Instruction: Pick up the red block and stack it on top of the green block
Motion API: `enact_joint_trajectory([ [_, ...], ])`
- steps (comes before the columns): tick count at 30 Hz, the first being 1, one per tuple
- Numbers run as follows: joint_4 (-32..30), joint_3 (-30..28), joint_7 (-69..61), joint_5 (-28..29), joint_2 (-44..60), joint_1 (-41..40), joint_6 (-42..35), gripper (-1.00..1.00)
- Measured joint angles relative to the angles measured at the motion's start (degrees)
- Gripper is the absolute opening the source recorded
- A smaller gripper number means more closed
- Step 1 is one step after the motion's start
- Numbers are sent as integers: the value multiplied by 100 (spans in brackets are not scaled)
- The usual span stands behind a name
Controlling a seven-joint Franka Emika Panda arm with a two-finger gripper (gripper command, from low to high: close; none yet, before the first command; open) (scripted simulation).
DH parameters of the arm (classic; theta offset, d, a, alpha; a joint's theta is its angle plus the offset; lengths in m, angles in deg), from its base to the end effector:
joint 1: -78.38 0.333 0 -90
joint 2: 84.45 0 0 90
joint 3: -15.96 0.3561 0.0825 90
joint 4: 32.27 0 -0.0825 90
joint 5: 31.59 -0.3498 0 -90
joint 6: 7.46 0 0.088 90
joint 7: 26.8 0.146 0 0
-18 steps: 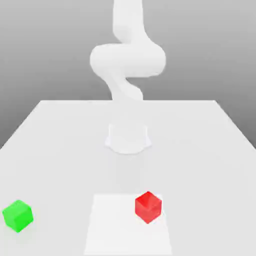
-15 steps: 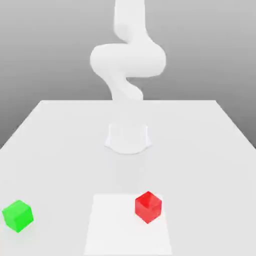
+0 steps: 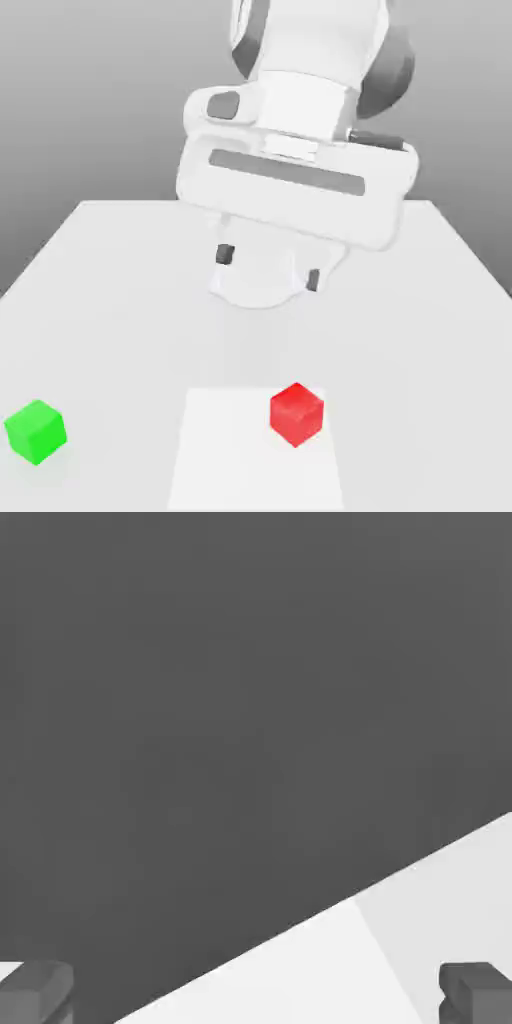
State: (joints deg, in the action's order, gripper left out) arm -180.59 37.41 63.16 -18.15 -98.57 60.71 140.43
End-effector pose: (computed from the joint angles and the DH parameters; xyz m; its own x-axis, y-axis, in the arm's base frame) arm 0.4216 0.0275 0.3857 0.2182 -0.9433 0.2502 -0.9454 -0.2680 -0.1857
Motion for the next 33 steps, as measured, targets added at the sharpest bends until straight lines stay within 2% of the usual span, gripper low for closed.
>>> enact_joint_trajectory([
  [7, -575, 145, 1066, -130, 912, -80, 598, 0],
  [10, -831, 196, 1292, -511, 1197, 3, 874, 0],
  [13, -1057, 264, 1315, -1123, 1394, 139, 1130, 0],
  [16, -1051, 227, 1366, -1222, 1540, 271, 1279, 0],
  [20, -977, 146, 1540, -1022, 1780, 205, 1479, 0],
  [25, -908, -103, 1913, -515, 2176, 341, 1785, 0],
  [32, -861, -997, 2556, 387, 2856, 1012, 2304, 0],
  [33, -859, -1077, 2602, 451, 2908, 1076, 2345, -100],
])
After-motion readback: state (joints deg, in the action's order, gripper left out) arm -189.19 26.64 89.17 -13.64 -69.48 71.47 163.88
